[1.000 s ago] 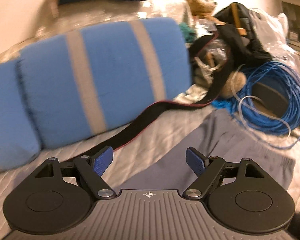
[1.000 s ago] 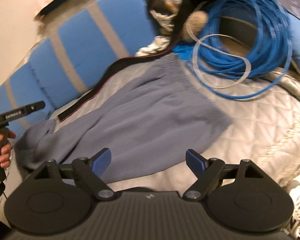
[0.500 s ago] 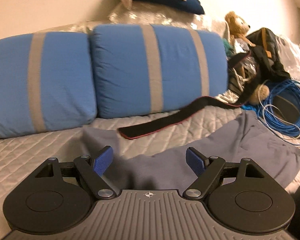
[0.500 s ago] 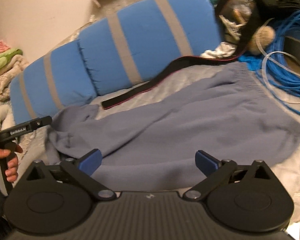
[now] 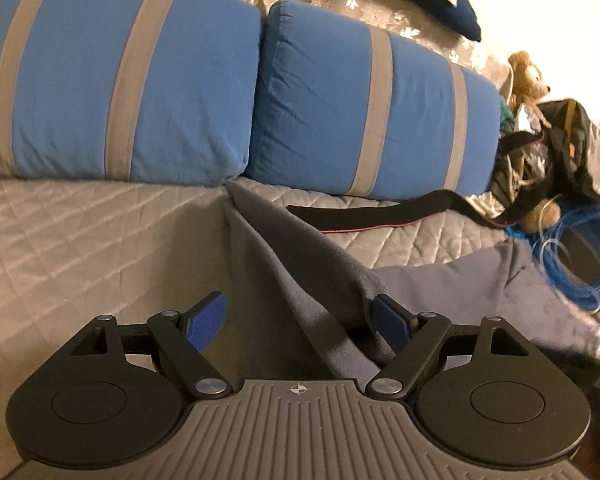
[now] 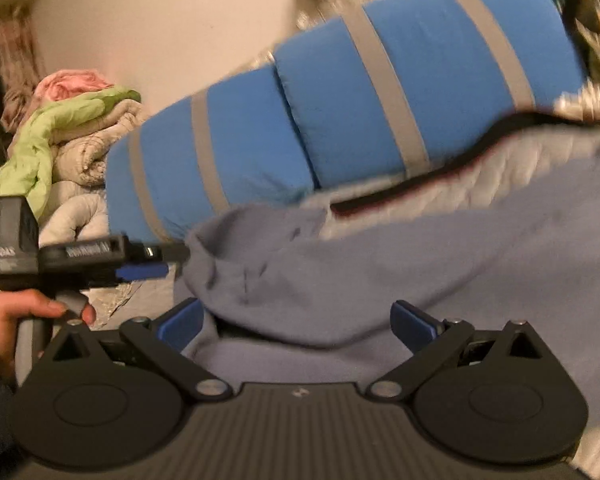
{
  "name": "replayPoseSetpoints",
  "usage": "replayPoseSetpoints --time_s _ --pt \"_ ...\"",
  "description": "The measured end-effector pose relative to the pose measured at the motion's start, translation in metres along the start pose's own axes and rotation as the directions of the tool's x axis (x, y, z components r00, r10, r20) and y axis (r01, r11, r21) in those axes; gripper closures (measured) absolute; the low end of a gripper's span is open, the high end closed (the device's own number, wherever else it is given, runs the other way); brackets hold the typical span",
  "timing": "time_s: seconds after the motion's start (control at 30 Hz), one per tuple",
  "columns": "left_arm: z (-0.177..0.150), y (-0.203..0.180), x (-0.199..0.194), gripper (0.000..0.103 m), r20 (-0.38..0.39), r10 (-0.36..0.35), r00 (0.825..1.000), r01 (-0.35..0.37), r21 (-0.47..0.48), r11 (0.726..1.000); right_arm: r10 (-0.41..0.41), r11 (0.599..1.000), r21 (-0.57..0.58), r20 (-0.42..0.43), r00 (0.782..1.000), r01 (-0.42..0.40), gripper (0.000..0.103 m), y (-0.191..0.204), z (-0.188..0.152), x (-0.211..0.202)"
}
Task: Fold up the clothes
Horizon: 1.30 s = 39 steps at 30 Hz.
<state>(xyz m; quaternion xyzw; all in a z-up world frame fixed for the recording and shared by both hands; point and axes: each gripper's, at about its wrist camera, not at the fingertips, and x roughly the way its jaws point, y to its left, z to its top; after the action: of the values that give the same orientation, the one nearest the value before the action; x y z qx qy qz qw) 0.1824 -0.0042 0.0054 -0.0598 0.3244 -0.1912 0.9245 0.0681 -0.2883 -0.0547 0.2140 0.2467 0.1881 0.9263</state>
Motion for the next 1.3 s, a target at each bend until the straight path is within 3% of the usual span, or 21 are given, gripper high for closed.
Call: replayPoseSetpoints --time_s 0.17,0.33,0.53,0.6,0.67,0.73,0.9,1.07,1.3 --pt "-0.001 0.008 0.008 0.024 0.002 -0.009 1.000 0.009 -0.045 0.999 -0.018 1.000 0.000 -0.024 1.000 0.018 0.000 -0.007 -0.002 0.003" --pt "0.009 0.020 0.019 0.023 0.032 -0.062 0.998 0.066 -0.169 0.983 -0.028 0.999 0.042 -0.057 0.998 0.031 0.000 -0.013 -0.005 0.010" --pt "0.024 0.028 0.050 0.023 -0.008 -0.043 0.999 0.039 -0.256 0.966 -0.043 0.999 -0.016 -0.095 0.995 0.041 0.000 -0.010 -0.013 0.016" --pt "0.029 0.030 0.065 0.024 -0.047 -0.010 0.999 -0.002 -0.257 0.966 -0.049 0.998 -0.034 -0.101 0.994 0.046 0.000 -0.009 -0.014 0.018" --pt "0.028 0.035 0.075 0.030 -0.090 0.017 0.996 -0.040 -0.262 0.964 -0.052 0.998 -0.049 -0.108 0.993 0.047 0.000 -0.010 -0.016 0.019" --pt "0.025 0.040 0.077 0.091 -0.125 0.064 0.990 -0.095 -0.258 0.961 -0.058 0.997 -0.055 -0.111 0.992 0.052 0.000 -0.012 -0.016 0.019" --pt "0.017 0.041 0.047 0.093 -0.088 0.181 0.980 -0.193 -0.172 0.966 -0.085 0.996 -0.032 -0.117 0.989 0.082 0.000 -0.018 -0.015 0.019" --pt "-0.002 0.039 0.007 0.093 -0.056 0.243 0.969 -0.248 -0.117 0.962 -0.110 0.994 -0.039 -0.132 0.985 0.106 0.000 -0.019 -0.015 0.020" --pt "-0.028 0.037 -0.025 0.093 -0.097 0.313 0.945 -0.319 -0.060 0.946 -0.120 0.993 -0.037 -0.140 0.983 0.116 0.000 -0.017 -0.015 0.018"
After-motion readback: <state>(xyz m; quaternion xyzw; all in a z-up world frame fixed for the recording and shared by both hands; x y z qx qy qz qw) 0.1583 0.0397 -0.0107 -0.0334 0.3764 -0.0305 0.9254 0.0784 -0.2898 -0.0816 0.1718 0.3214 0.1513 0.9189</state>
